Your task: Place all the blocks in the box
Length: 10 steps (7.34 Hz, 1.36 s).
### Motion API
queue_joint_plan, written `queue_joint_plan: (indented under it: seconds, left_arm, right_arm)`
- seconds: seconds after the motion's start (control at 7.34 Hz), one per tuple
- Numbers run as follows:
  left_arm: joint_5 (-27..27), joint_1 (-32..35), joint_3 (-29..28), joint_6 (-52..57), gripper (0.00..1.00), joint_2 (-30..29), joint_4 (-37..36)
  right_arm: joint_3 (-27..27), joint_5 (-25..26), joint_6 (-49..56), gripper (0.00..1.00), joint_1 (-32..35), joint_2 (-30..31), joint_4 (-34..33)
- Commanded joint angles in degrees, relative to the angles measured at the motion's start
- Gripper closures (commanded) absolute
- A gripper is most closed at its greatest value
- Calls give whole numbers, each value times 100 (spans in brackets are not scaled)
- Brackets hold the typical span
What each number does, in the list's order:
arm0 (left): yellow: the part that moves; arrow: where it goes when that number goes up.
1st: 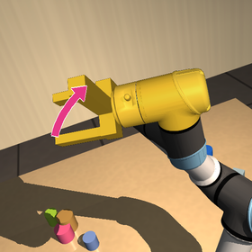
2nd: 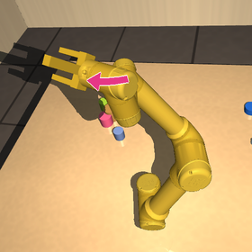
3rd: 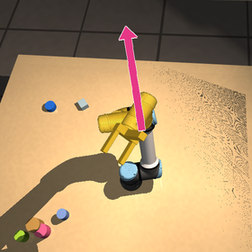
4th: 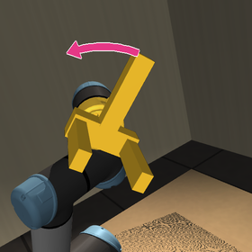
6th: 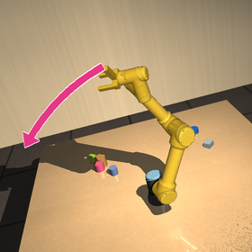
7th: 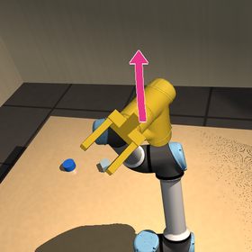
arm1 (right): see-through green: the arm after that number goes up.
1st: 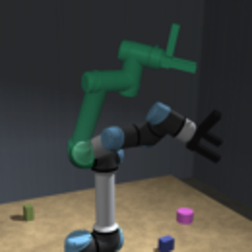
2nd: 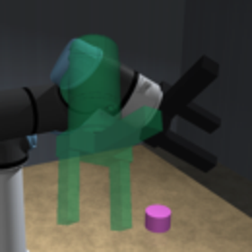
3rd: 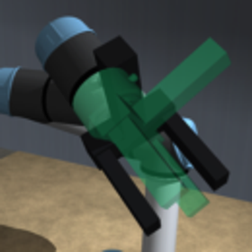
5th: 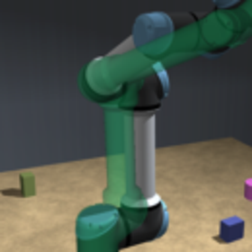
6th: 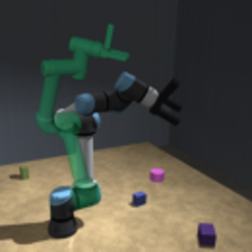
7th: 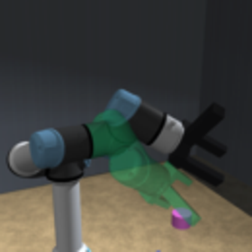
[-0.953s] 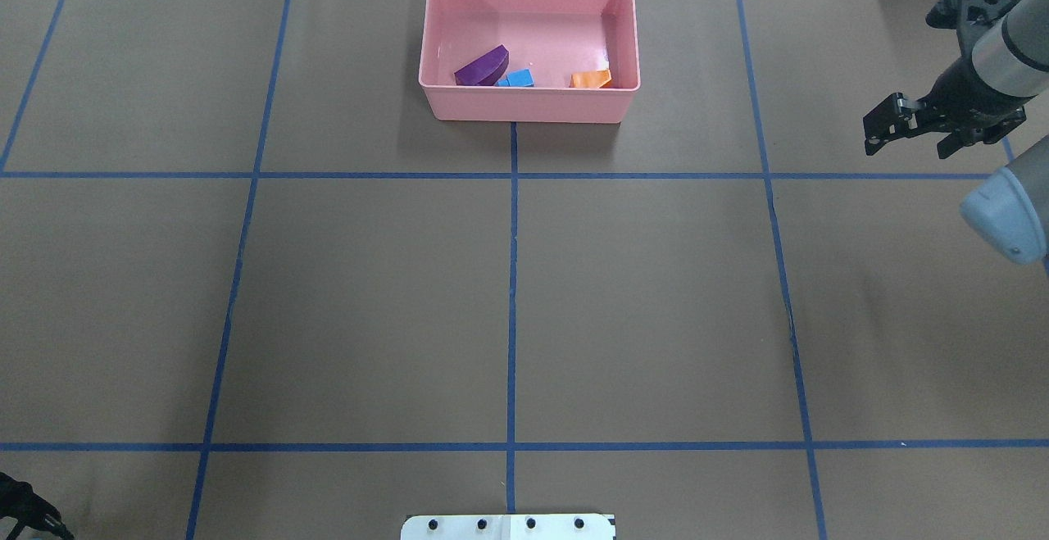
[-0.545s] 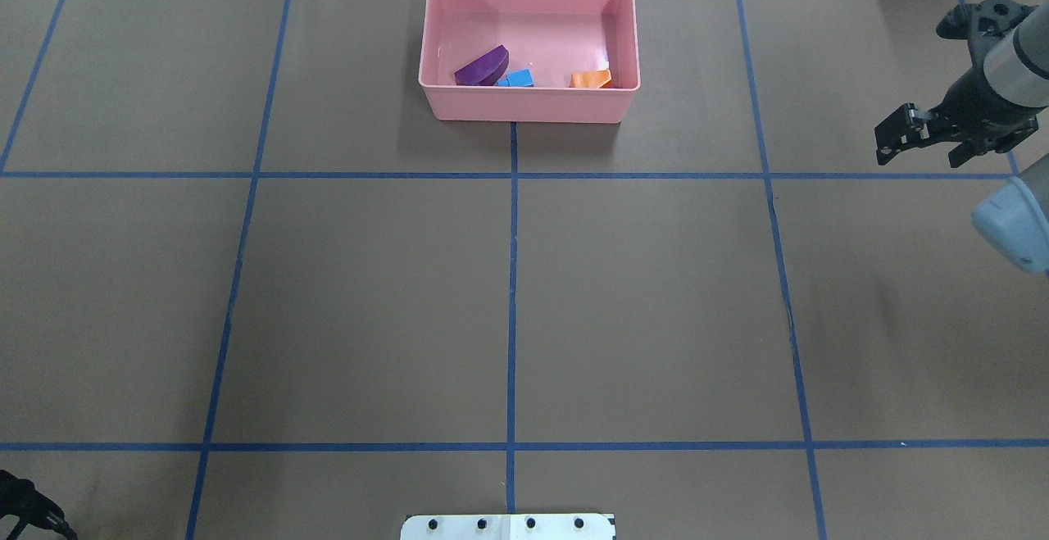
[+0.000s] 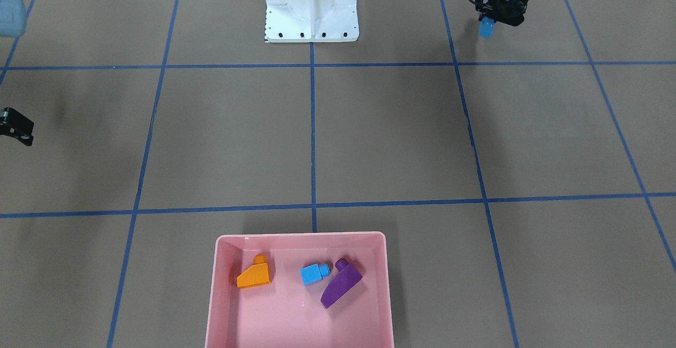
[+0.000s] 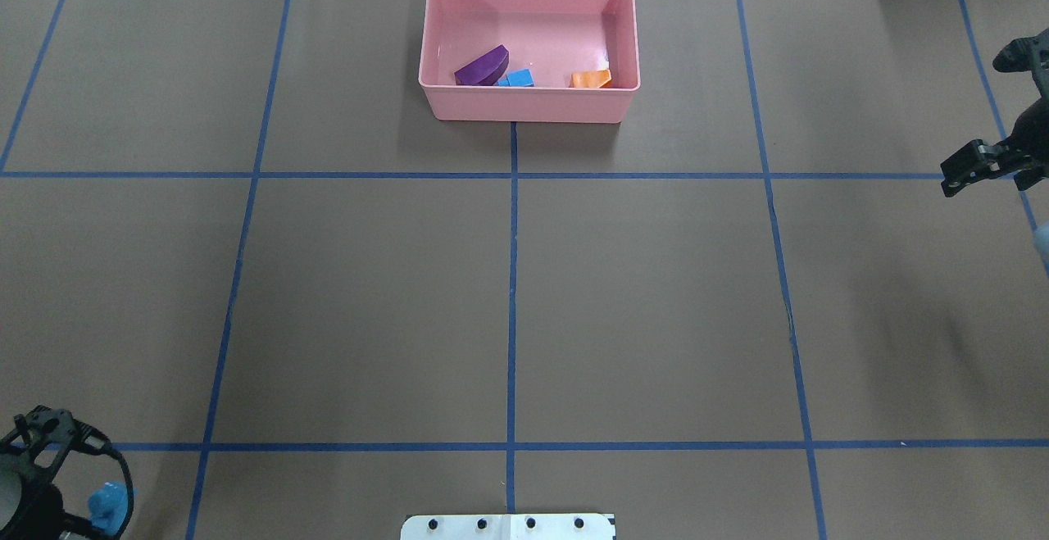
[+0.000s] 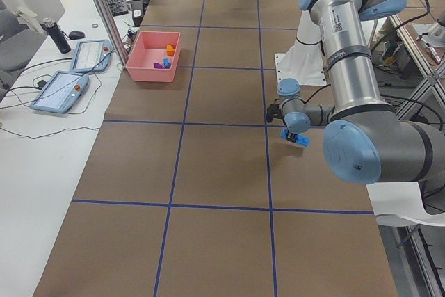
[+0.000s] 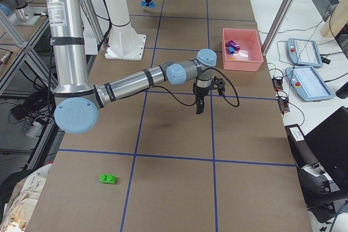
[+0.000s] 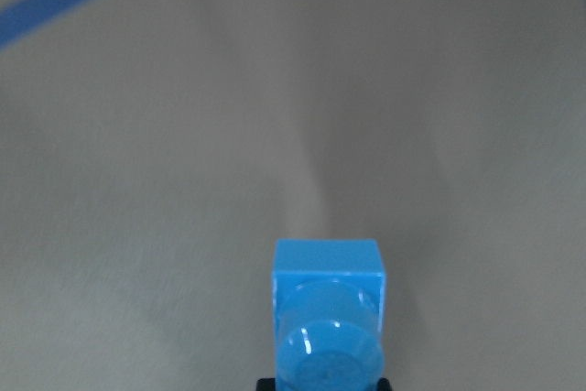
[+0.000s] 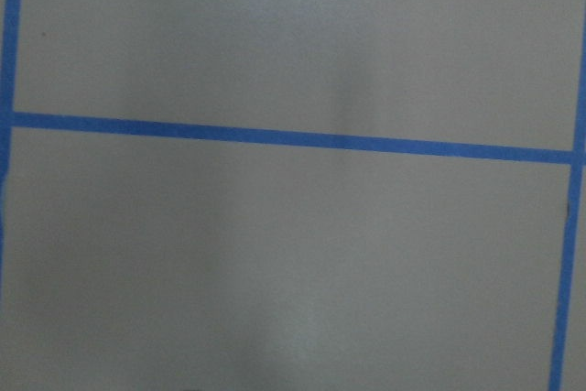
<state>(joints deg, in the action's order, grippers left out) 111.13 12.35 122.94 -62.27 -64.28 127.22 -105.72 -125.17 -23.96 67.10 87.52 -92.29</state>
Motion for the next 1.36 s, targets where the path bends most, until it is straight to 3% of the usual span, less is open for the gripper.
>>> queue_joint_plan:
  seconds: [0.0,0.14,0.27,0.41,0.95,1.23]
  left_arm:
    - [241,1193,-103,66,100,-1553,-1094]
    - [590,1860,-138,440,100,-2658,-2452]
    - [611,2241,-165,827,100,-3556,-3536]
    - [620,2619,-435,848,100,-4392,-4129]
    - [743,3369,-2847,421,100,-7101,-4119]
    - [743,3668,-4403,339,100,-8281,-3725]
  right_arm:
    - [-10,1,863,5,311,553,18]
    - [-28,2,1232,4,443,843,35]
    - [-37,2,1384,4,523,1133,44]
    - [-19,19,1611,2,549,1484,62]
    - [69,28,1658,2,602,2198,70]
    - [391,19,1623,2,664,2812,1223]
